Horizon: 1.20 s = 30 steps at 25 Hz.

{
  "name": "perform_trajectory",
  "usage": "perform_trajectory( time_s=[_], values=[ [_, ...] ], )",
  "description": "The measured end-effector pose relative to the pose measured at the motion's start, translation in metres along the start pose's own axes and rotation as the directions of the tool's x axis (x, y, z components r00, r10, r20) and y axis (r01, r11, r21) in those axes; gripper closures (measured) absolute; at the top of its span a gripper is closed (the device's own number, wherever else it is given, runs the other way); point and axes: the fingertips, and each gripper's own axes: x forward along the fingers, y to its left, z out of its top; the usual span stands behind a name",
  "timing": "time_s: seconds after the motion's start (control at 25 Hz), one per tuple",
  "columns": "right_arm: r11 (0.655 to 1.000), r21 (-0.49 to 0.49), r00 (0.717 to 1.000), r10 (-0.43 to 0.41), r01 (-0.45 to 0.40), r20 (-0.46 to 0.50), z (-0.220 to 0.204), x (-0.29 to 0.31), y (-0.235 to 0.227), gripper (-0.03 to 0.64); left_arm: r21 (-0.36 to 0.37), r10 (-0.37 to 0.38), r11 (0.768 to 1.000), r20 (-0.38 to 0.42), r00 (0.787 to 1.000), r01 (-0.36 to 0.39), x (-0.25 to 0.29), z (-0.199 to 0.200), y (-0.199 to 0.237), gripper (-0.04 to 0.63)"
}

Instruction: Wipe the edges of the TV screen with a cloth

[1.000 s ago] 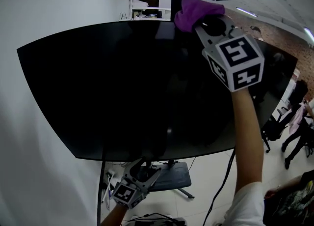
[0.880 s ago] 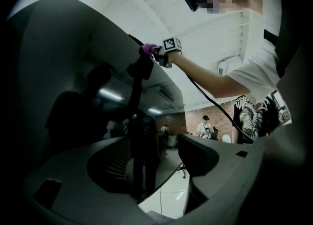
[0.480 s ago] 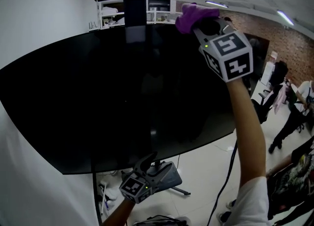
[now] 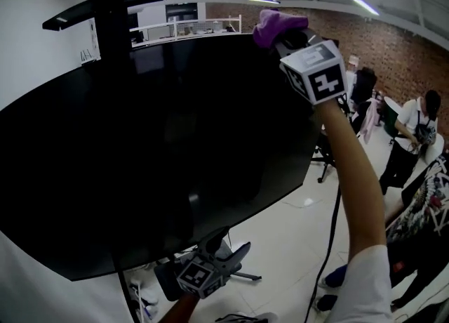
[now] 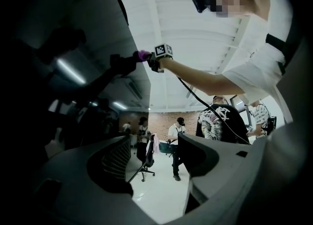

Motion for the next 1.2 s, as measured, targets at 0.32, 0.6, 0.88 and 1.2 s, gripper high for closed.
perform_trajectory(
  time_s=[0.32, 0.6, 0.88, 1.2],
  values=[
    [0.996, -0.027, 0.987, -0.086, 0.083, -0.135, -0.099, 0.002, -0.109, 0.563, -0.013, -0.094, 0.996, -0.03, 0.995, 0.094, 0.074, -0.021, -0.023, 0.305],
    [0.991, 0.024, 0.956, -0.123, 0.134, -0.266, -0.181, 0.005, -0.195, 0.563, -0.02, -0.187, 0.982, -0.043, 0.981, 0.186, 0.145, -0.044, -0.047, 0.305],
    [0.937, 0.219, 0.924, -0.192, 0.274, -0.332, -0.249, -0.018, -0.244, 0.563, -0.042, -0.301, 0.953, -0.069, 0.951, 0.299, 0.188, -0.065, -0.095, 0.305],
    [0.908, 0.386, 0.951, -0.039, 0.162, -0.308, -0.346, -0.03, -0.167, 0.565, -0.052, -0.338, 0.941, -0.091, 0.937, 0.335, 0.223, -0.094, -0.101, 0.305]
  ],
)
